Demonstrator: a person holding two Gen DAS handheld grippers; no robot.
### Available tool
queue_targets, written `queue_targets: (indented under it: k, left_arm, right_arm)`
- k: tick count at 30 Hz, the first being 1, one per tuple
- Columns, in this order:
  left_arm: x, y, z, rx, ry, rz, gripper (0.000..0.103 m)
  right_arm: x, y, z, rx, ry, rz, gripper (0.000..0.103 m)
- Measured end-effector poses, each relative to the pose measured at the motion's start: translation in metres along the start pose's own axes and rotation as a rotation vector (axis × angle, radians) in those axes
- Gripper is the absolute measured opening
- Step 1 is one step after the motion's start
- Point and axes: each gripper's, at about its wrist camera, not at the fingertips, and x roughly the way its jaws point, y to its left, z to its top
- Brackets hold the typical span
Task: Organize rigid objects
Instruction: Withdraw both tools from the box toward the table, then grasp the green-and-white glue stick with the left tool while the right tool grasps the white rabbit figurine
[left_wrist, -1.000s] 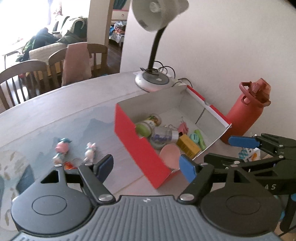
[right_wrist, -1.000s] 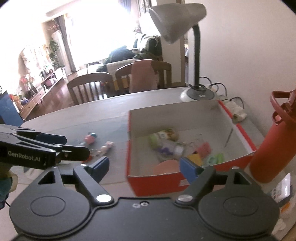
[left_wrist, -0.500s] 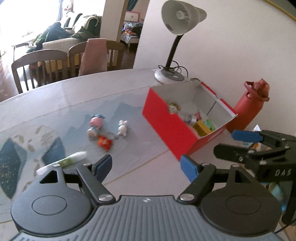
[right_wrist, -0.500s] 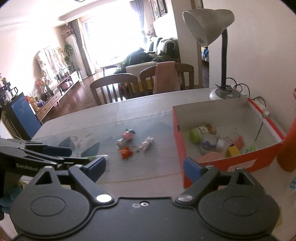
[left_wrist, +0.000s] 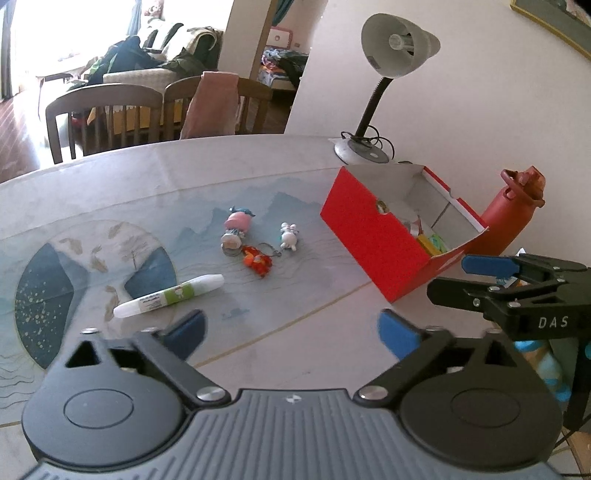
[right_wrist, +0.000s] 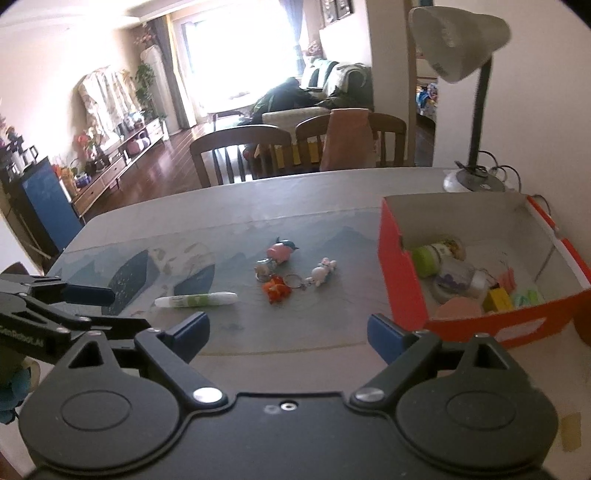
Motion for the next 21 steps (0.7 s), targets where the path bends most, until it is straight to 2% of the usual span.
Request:
queue_targets:
  k: [10,16,19,21]
  left_arm:
    - [0.034,0.05,0.009,-0.037,0.031,0.059,0.103]
    - [0.069,0.086,0.019,-0.111,0.066,0.09,0.103]
    - [0.083,0.095,0.024,-0.104,0.061,0.088,0.103]
    - [0.092,0.096,0.026,-0.078,0.055,0.114,0.103]
  right_arm:
    - [0.066,-0.001,0.021,-0.019,0.058,0.002,0.092]
    - [0.111,-0.01,0.034,-0.003,0.072,-0.014,0.092]
    - [0.136,-0.016,0.039,0.009,0.087,-0.029,0.092]
    - [0.152,-0.021,0.04,0.016,0.101,-0.049,0.09]
